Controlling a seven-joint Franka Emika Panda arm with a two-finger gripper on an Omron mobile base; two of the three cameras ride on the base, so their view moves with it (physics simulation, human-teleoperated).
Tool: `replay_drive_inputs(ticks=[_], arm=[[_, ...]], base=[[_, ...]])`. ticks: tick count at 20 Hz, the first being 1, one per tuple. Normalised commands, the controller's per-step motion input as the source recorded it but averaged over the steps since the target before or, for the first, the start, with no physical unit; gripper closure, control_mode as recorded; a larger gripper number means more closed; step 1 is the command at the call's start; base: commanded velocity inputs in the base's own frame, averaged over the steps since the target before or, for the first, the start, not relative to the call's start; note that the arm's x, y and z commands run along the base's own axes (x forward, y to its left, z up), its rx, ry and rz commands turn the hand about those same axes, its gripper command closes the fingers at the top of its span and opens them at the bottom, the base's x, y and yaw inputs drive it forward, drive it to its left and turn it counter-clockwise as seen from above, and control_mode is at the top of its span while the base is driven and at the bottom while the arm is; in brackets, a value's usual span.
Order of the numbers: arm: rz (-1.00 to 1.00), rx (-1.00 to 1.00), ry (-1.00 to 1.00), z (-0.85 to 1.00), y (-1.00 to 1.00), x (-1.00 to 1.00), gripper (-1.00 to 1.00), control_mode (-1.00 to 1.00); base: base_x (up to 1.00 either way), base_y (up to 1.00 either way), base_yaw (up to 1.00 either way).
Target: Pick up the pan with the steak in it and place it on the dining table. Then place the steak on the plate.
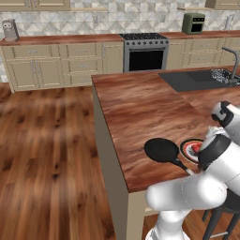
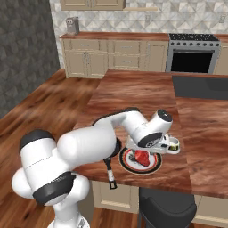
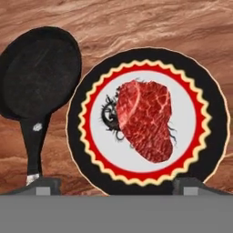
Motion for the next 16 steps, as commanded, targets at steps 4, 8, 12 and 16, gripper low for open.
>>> replay_drive_inputs(ticks=[4,8,12,16], arm=[[-0.01,-0.03,-0.10,0.41,0.59,-0.50,-1.00,-1.00],[0.00,-0.04,-0.20,0.28,0.57,-0.47,-1.00,-1.00],[0.02,-0.04,-0.33,0.20,0.47,-0.60,-1.00,-1.00],[0.06,0.00,-0.29,0.39,0.25,-0.61,-1.00,-1.00]], base=[[0.00,0.00,0.00],[0.00,0.00,0.00],[0.00,0.00,0.00],[0.00,0.00,0.00]])
